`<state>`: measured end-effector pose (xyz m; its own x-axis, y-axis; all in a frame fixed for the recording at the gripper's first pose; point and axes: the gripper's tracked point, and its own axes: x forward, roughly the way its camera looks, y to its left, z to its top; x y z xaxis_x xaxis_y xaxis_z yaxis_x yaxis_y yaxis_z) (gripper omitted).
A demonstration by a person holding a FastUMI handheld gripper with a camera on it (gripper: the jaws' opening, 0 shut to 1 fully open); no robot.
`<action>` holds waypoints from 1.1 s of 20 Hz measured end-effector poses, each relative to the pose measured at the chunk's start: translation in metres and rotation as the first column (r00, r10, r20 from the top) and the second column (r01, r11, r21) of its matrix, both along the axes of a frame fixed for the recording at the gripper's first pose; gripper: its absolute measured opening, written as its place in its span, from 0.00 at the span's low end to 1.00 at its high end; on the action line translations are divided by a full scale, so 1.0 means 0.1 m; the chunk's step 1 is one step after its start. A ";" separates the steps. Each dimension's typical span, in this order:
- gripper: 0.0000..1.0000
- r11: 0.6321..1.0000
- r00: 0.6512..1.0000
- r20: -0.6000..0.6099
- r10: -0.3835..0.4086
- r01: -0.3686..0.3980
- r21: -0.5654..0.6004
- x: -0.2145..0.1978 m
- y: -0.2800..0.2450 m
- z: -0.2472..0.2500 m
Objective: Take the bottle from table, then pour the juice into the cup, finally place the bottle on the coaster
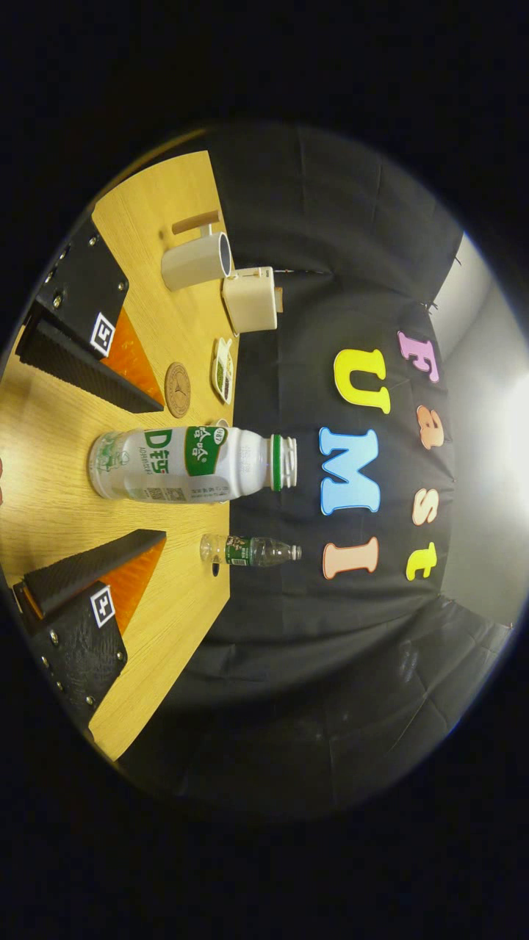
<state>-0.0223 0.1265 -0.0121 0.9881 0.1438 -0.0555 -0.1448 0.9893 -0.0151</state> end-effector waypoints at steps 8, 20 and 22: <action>0.97 0.998 0.998 -0.002 -0.059 0.059 0.003 0.35 0.07 0.02; 0.74 0.997 0.996 -0.044 -0.071 0.070 -0.024 0.46 0.20 0.05; 0.74 0.997 0.997 -0.045 -0.064 0.062 -0.043 0.50 0.26 0.09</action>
<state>0.0273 0.1528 -0.0027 0.9913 0.0780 -0.1059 -0.0837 0.9952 -0.0507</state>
